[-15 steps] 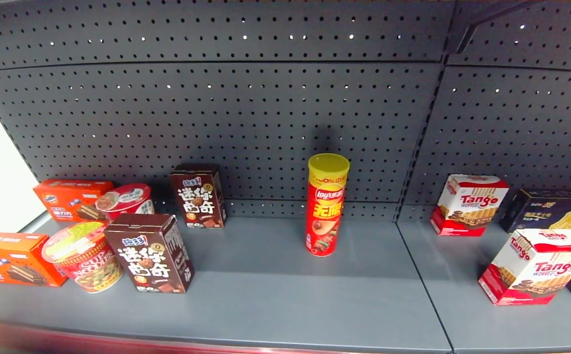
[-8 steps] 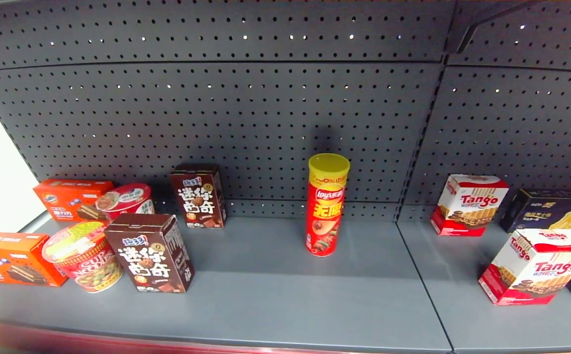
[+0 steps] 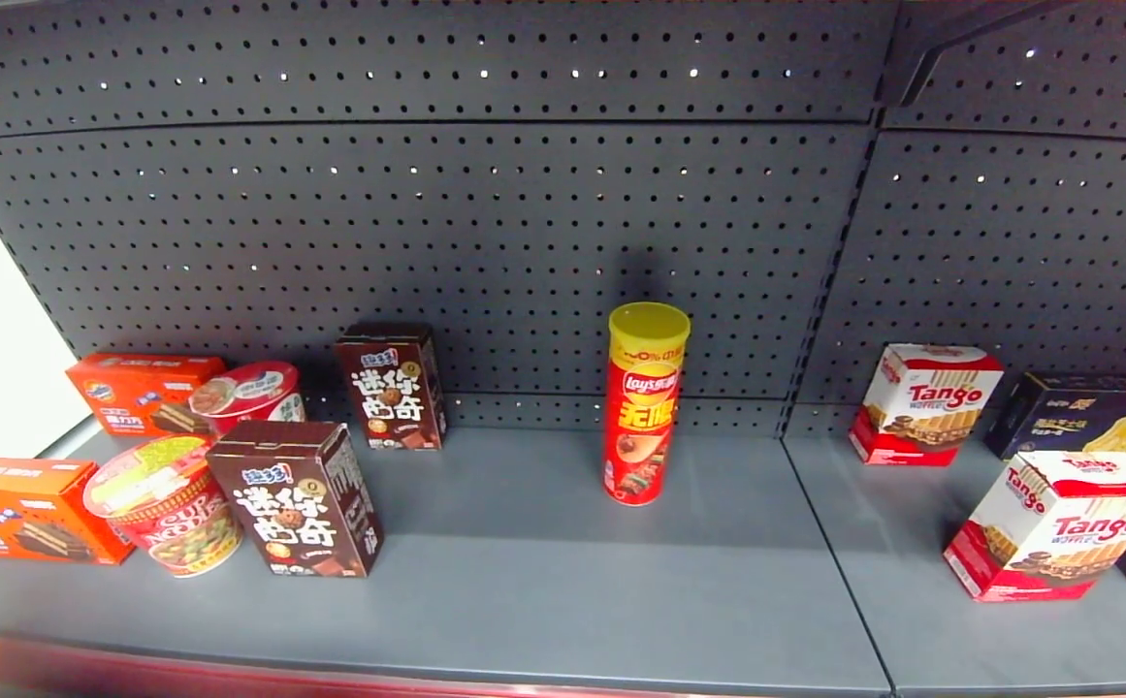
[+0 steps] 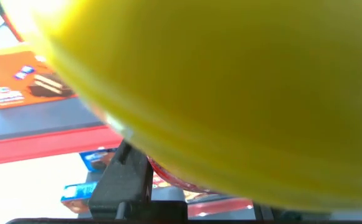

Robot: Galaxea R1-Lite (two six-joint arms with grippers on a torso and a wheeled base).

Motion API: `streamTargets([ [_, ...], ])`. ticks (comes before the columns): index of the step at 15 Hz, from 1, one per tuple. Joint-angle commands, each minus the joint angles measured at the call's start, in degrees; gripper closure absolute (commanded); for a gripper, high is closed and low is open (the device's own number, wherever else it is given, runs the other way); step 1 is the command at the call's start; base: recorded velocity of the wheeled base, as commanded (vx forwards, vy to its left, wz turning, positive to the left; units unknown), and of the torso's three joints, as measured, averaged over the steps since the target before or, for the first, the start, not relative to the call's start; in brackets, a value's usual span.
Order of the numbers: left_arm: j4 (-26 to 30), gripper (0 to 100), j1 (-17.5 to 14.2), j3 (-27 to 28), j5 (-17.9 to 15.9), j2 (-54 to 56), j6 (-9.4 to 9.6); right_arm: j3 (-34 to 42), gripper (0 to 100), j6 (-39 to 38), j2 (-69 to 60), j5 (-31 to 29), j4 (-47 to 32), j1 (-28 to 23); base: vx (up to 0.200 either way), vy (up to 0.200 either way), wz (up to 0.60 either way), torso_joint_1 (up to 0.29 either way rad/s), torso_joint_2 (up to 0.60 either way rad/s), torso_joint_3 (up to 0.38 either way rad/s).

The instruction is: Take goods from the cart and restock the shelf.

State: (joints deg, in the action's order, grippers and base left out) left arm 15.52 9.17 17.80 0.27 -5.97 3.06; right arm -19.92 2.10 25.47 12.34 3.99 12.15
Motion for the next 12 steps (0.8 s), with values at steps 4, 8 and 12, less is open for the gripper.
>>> streamTargets([
  [4, 0.1, 100, 0.9, 0.1, -0.6, -0.4, -0.51, -8.5, 0, -2.2, 27.8, 6.8, 11.2, 11.8, 0.0, 0.0, 0.0, 0.0, 0.0, 0.0],
  [8, 0.3, 100, 5.6, 0.0, -1.4, -0.3, -1.39, -14.4, 0, 4.5, 40.1, 13.2, 14.2, 11.8, 0.0, 0.0, 0.0, 0.0, 0.0, 0.0],
  [12, 0.4, 100, 8.8, -0.8, -1.3, 0.4, -2.36, -28.0, 0, 9.8, 55.7, 15.0, 14.4, 11.8, 0.0, 0.0, 0.0, 0.0, 0.0, 0.0],
])
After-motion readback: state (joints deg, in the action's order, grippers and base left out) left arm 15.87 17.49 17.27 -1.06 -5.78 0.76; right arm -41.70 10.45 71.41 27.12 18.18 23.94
